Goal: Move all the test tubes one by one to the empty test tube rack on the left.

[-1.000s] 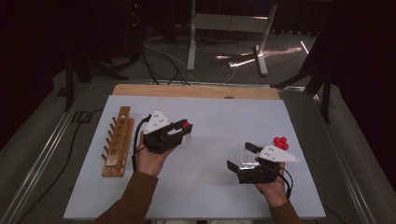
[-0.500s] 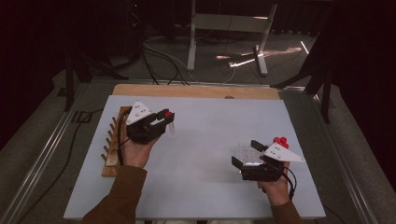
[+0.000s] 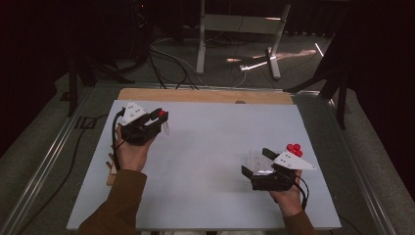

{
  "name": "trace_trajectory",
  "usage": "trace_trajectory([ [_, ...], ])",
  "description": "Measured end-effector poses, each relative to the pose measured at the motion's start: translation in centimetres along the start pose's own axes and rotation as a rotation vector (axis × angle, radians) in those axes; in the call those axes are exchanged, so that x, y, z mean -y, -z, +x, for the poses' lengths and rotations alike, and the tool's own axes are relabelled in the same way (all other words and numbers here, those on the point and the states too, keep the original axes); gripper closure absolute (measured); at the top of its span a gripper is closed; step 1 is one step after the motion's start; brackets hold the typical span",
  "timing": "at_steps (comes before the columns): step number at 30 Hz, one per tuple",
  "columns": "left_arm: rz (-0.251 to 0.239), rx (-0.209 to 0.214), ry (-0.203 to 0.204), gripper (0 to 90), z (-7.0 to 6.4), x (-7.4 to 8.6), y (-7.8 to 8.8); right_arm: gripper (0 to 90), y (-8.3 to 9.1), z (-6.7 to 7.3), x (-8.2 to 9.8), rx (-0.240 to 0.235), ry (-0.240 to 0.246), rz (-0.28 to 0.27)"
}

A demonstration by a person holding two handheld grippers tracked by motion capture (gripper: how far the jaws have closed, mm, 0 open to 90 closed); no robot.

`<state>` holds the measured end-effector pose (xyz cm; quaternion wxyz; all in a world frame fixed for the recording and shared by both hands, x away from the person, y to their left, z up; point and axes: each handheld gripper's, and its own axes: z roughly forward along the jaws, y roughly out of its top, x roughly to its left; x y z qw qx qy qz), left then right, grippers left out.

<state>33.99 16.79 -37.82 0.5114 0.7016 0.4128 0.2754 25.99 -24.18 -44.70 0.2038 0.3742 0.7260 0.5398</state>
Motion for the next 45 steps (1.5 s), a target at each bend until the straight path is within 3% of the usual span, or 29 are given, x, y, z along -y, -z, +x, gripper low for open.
trace_trajectory([
  [16,-0.005,-0.2,0.041,71.0,5.4,0.1,1.7,0.0,0.0,0.1,0.0,-0.001,0.001,-0.002],
  [26,0.003,-0.309,0.072,71.0,7.3,1.4,2.6,0.0,-0.1,0.3,0.0,-0.018,0.011,-0.001],
  [35,0.048,-0.335,0.087,70.8,8.2,3.0,2.3,0.0,-0.1,0.3,0.0,-0.02,0.011,-0.001],
  [45,0.131,-0.325,0.128,70.7,8.9,5.5,1.1,0.0,-0.1,0.3,0.0,-0.025,0.011,-0.003],
])
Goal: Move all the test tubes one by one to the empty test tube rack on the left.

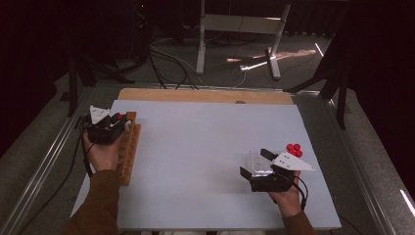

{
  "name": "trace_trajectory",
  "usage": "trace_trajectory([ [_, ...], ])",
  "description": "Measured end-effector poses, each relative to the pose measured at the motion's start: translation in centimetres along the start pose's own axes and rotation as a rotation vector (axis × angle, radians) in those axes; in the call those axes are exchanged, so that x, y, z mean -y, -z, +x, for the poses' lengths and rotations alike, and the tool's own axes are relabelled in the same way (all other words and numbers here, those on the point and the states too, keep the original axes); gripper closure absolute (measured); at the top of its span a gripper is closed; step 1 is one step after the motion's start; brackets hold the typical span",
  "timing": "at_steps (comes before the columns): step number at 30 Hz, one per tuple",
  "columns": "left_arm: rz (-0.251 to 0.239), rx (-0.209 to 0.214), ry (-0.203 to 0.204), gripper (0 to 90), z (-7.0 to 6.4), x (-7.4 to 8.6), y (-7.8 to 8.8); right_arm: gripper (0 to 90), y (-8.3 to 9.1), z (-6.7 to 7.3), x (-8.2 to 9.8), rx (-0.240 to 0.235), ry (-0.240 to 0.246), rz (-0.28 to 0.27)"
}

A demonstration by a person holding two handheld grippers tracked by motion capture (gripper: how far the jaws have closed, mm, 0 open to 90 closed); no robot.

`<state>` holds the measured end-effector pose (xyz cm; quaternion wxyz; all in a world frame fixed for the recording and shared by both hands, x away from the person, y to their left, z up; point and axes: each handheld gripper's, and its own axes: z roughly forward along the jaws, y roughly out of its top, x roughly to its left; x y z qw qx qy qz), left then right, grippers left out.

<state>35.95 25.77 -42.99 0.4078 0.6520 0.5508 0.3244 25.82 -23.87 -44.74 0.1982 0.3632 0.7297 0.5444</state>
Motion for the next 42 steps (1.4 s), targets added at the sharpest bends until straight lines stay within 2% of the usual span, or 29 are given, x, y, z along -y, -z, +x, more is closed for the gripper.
trace_trajectory([
  [8,0.066,0.016,0.009,70.4,0.2,0.5,-0.8,0.0,0.0,0.0,0.0,0.001,-0.001,0.0],
  [14,0.088,0.026,0.013,67.3,0.3,0.5,-0.9,0.0,0.0,0.0,0.0,0.001,-0.001,0.0],
  [19,0.061,0.036,0.033,52.4,0.4,0.7,-0.5,0.0,0.1,-0.1,-0.1,0.004,0.0,-0.004],
  [24,0.006,0.047,0.055,31.9,0.1,0.6,0.4,0.0,0.2,-0.1,-0.2,0.008,0.007,-0.006],
  [25,-0.002,0.047,0.059,25.2,0.0,0.7,0.6,0.0,0.2,0.0,-0.2,0.011,0.011,-0.006],
  [27,-0.012,0.05,0.062,18.6,-0.2,0.8,0.9,0.0,0.2,-0.1,-0.3,0.016,0.019,-0.008],
  [32,-0.049,0.056,0.104,9.5,-0.2,1.4,2.0,0.0,0.5,-0.3,-0.7,0.034,0.033,-0.016],
  [37,-0.055,0.087,0.1,1.9,-0.6,2.1,2.9,0.0,0.9,-0.7,-1.0,0.058,0.045,-0.019],
  [42,-0.079,0.124,0.091,0.7,-1.3,2.6,3.9,0.0,1.3,-1.1,-1.3,0.081,0.049,-0.02],
])
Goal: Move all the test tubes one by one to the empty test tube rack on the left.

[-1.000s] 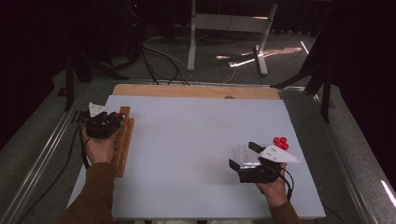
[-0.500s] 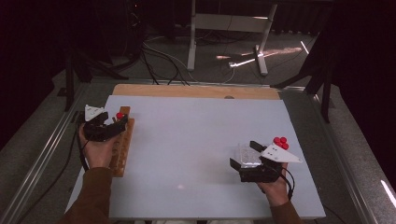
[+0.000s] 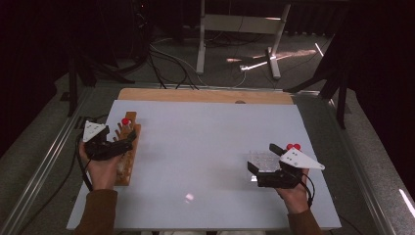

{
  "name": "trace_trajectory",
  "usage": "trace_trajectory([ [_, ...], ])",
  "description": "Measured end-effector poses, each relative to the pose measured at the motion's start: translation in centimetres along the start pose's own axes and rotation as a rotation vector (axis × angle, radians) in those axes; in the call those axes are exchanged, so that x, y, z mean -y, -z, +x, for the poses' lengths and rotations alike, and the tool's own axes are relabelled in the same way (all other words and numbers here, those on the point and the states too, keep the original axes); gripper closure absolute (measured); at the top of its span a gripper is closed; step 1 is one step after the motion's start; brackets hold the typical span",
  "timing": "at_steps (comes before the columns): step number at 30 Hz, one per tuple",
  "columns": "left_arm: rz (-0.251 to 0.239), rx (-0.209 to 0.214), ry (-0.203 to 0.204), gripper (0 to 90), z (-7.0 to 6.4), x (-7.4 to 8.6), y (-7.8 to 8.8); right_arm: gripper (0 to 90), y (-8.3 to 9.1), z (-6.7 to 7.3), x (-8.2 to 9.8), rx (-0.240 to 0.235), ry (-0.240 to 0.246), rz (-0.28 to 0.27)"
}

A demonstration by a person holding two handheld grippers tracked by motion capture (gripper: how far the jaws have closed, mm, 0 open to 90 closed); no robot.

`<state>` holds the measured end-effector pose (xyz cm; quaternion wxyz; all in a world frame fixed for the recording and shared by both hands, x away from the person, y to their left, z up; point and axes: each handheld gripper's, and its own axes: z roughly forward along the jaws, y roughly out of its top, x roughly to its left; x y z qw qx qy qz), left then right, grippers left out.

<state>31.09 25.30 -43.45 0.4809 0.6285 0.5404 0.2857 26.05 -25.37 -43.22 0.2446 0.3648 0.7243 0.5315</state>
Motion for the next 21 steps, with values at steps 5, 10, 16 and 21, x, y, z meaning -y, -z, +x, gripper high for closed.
trace_trajectory([
  [5,-0.007,0.028,-0.026,0.7,-1.1,0.3,1.0,0.0,0.3,-0.6,-0.3,0.014,0.0,0.001],
  [10,-0.02,0.062,-0.036,0.7,-2.1,1.0,1.7,0.0,0.7,-1.1,-0.4,0.026,0.009,0.002],
  [16,-0.032,0.081,-0.031,0.7,-2.3,1.7,2.1,0.0,1.4,-2.1,-0.6,0.047,-0.007,-0.005],
  [21,-0.038,0.104,-0.026,0.7,-2.4,1.9,2.3,0.0,2.1,-3.0,-0.7,0.076,-0.022,-0.016],
])
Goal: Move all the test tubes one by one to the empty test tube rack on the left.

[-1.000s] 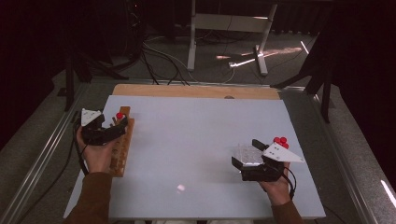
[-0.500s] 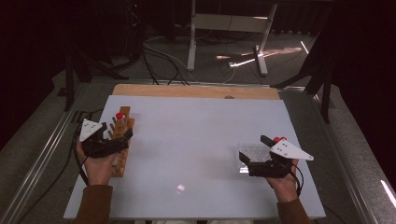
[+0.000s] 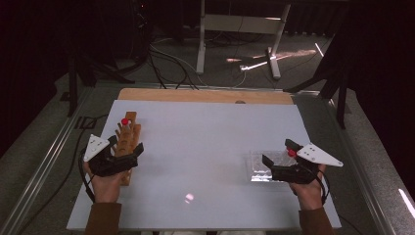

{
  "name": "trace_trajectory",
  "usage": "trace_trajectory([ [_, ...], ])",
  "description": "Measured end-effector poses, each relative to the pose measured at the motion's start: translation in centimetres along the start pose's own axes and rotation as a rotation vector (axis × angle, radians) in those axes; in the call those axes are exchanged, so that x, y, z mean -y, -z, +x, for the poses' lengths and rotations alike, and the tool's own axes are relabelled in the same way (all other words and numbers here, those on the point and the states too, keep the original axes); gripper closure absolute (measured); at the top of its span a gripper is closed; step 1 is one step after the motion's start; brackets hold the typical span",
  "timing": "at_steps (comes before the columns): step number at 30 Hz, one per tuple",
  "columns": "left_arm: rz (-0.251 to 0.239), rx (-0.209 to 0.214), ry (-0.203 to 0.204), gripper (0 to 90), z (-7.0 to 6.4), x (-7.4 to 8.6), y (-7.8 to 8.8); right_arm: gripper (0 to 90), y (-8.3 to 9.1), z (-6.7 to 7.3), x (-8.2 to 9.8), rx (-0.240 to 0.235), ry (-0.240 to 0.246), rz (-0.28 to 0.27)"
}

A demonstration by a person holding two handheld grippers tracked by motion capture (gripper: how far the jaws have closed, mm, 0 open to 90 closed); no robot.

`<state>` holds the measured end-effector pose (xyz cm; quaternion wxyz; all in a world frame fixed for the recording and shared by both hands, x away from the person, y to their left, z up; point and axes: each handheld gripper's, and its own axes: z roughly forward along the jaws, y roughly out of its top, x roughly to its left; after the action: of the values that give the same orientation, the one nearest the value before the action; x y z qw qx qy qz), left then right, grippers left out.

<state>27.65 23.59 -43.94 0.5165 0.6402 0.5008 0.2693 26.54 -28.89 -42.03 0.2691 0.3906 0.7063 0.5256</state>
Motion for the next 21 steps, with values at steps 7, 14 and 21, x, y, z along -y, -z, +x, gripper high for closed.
trace_trajectory([
  [7,0.01,0.035,0.007,0.8,-0.1,0.0,0.2,0.0,0.7,-1.1,0.0,0.034,-0.016,-0.009],
  [14,-0.02,0.019,-0.006,0.8,-0.5,-0.2,0.9,0.6,2.3,-3.0,0.0,0.106,-0.043,-0.026],
  [21,-0.023,0.02,-0.01,0.8,-0.6,-0.2,1.0,3.0,2.9,-4.7,1.5,0.14,-0.072,0.007],
])
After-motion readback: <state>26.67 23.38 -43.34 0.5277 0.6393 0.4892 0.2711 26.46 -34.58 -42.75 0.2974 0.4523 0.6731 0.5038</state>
